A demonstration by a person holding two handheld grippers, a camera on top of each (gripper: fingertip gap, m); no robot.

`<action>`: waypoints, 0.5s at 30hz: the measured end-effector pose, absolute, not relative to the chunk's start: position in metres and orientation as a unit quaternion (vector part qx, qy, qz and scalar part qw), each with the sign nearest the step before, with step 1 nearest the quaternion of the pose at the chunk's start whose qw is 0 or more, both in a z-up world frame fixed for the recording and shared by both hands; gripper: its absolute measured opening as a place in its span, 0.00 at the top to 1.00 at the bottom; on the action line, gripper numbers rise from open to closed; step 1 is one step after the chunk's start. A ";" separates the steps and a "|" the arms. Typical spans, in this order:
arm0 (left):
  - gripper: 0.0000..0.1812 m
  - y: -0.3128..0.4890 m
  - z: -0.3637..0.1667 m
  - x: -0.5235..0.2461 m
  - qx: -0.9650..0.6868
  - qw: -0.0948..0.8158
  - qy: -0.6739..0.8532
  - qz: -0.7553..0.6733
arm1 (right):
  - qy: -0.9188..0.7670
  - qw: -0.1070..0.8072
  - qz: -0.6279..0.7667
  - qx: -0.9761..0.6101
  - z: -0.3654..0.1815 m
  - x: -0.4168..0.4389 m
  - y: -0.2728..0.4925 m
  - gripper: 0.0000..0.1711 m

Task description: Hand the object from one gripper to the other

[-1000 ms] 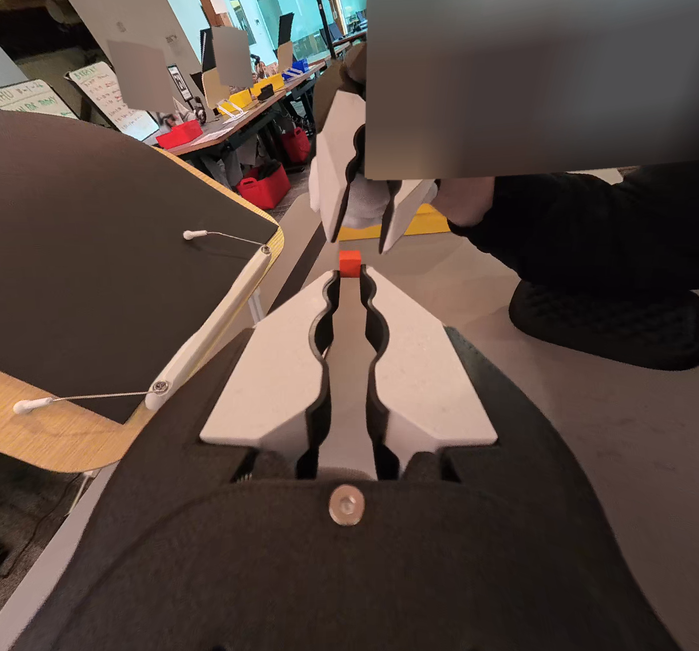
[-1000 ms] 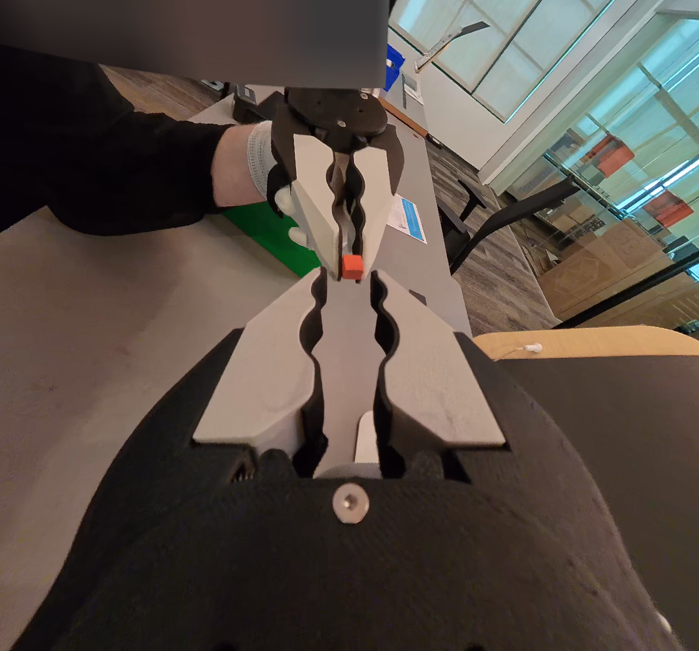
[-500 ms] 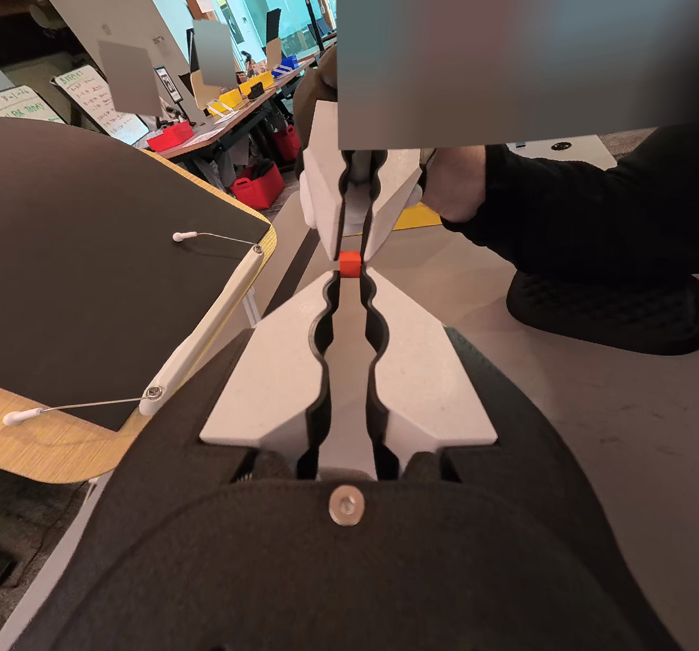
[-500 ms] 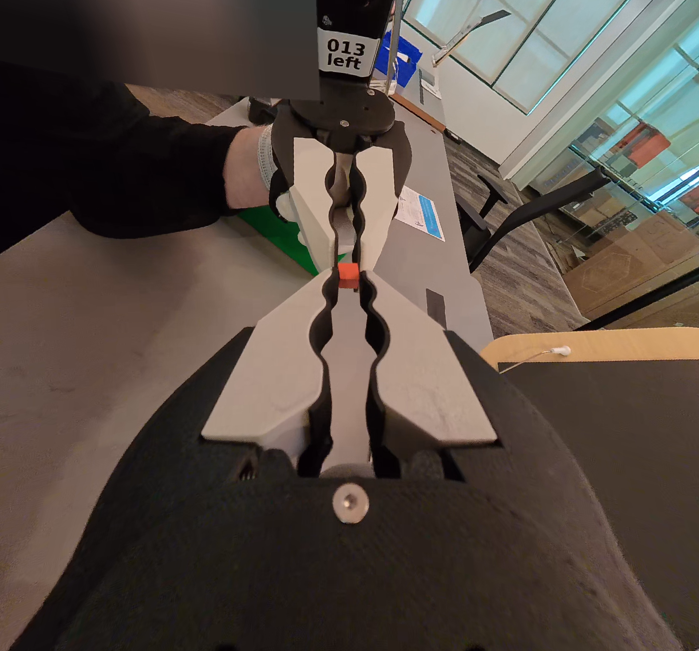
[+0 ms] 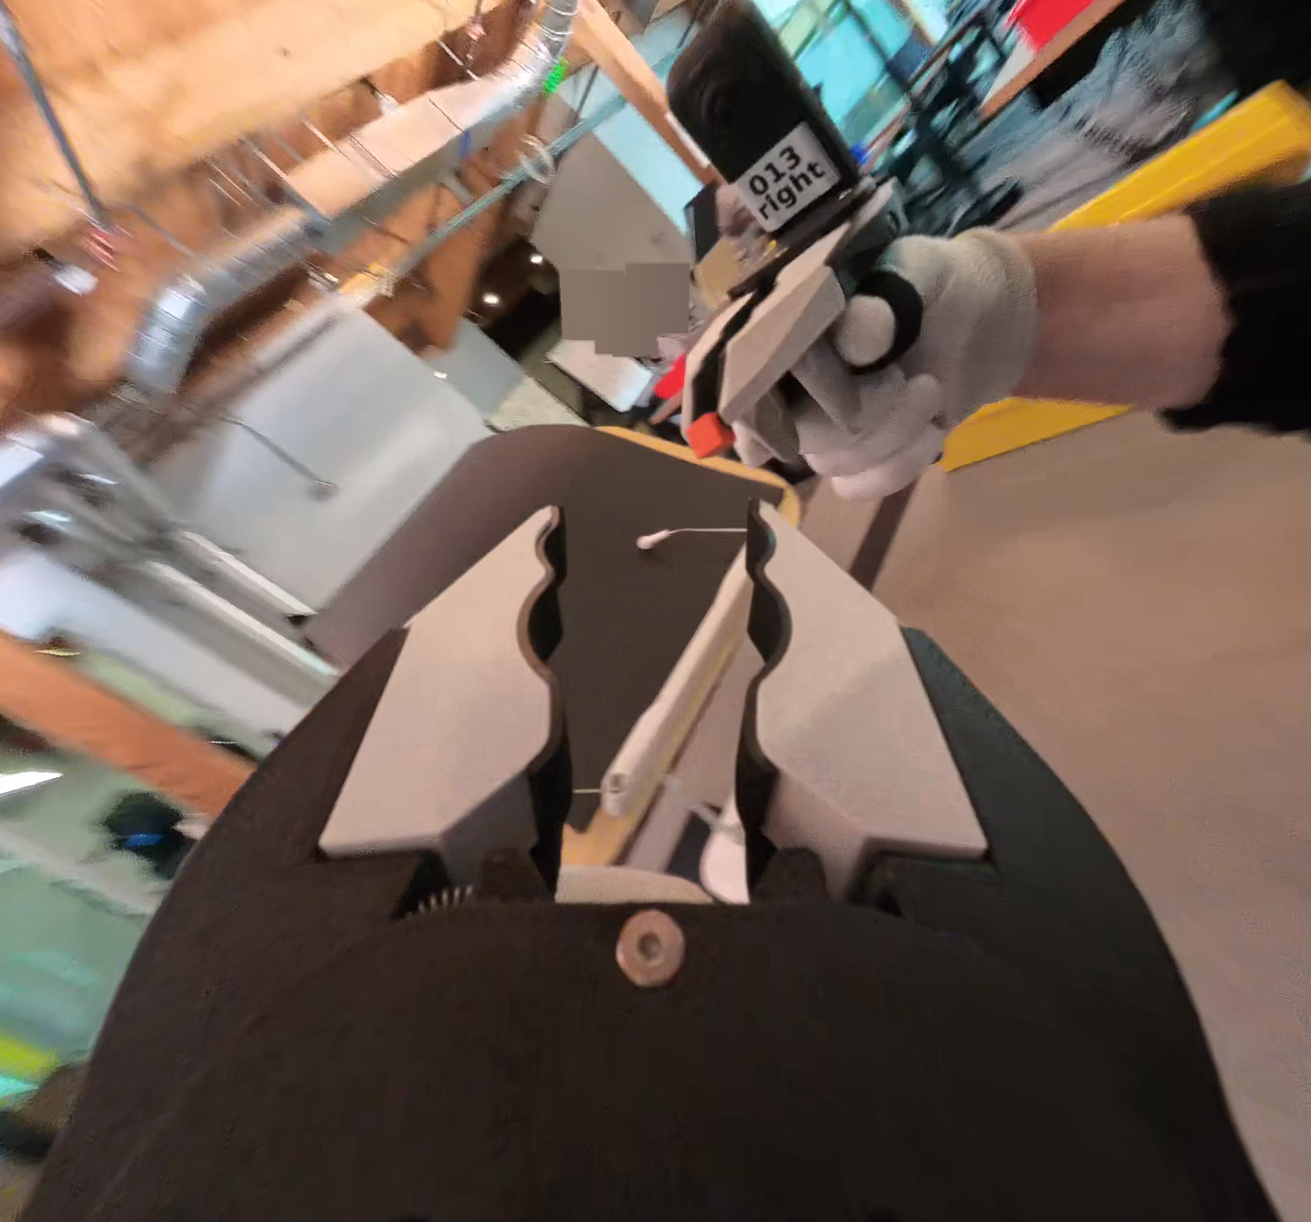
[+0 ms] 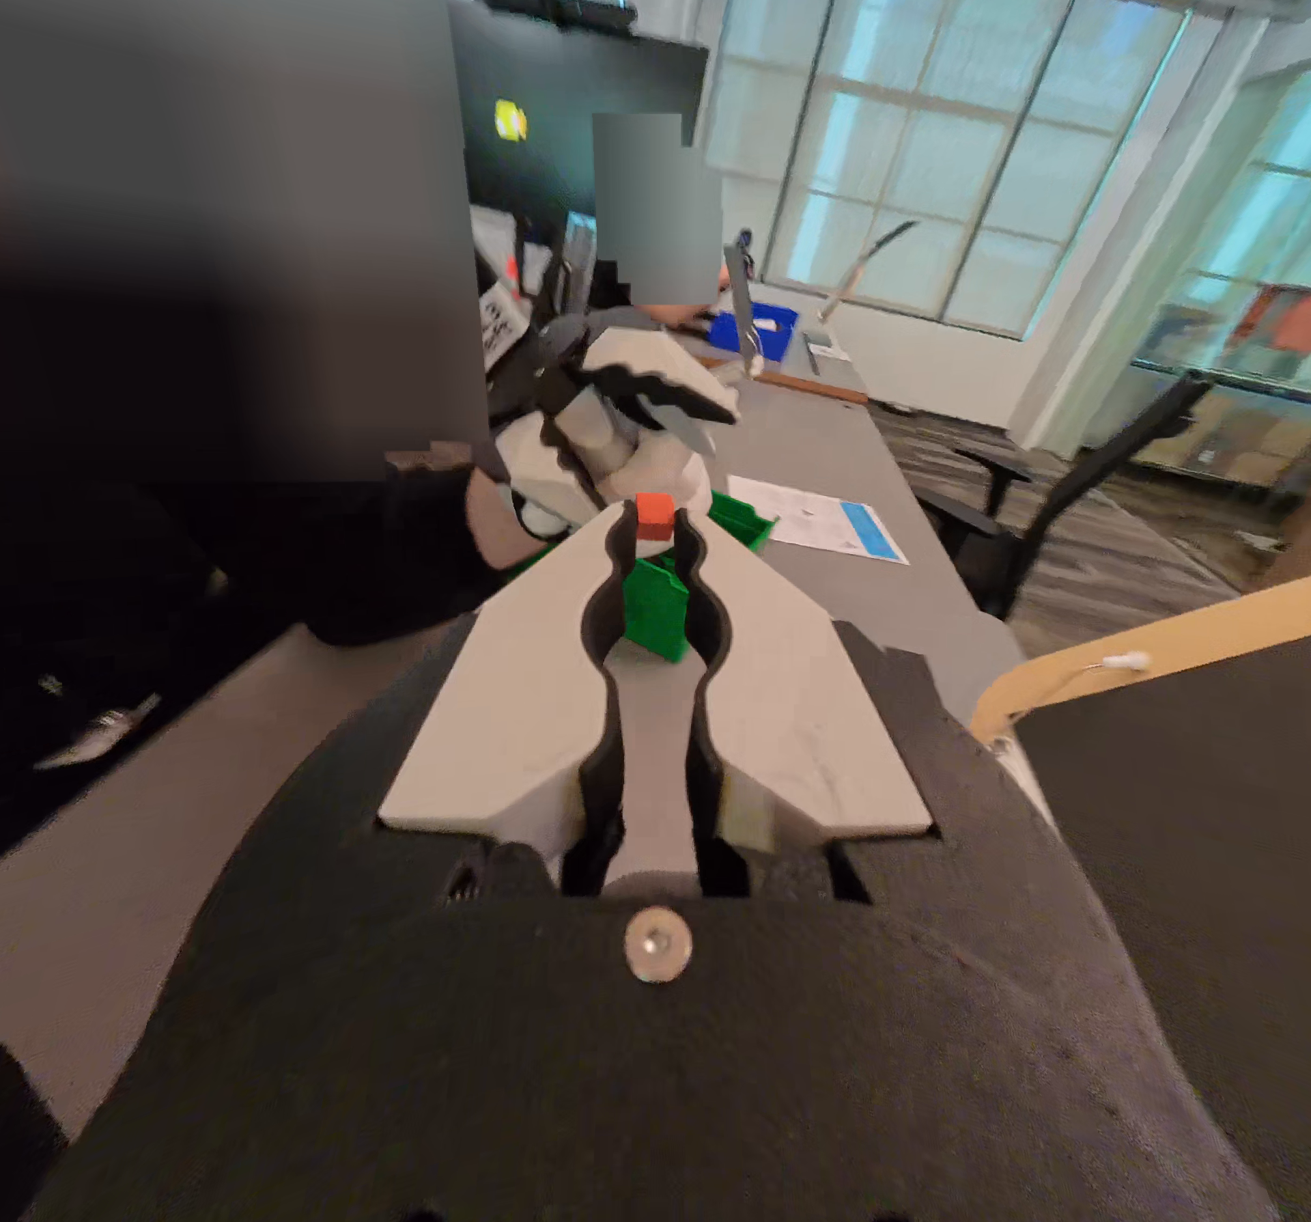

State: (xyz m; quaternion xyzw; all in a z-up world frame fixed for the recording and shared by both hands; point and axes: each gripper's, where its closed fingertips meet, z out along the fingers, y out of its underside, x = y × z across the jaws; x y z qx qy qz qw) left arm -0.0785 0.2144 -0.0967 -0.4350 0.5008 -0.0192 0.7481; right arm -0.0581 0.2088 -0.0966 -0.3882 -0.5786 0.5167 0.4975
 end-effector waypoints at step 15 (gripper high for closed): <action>0.86 0.221 -0.107 -0.047 -0.328 0.800 0.456 0.210 | -0.528 0.388 0.667 -0.355 -0.110 -0.060 0.212 0.96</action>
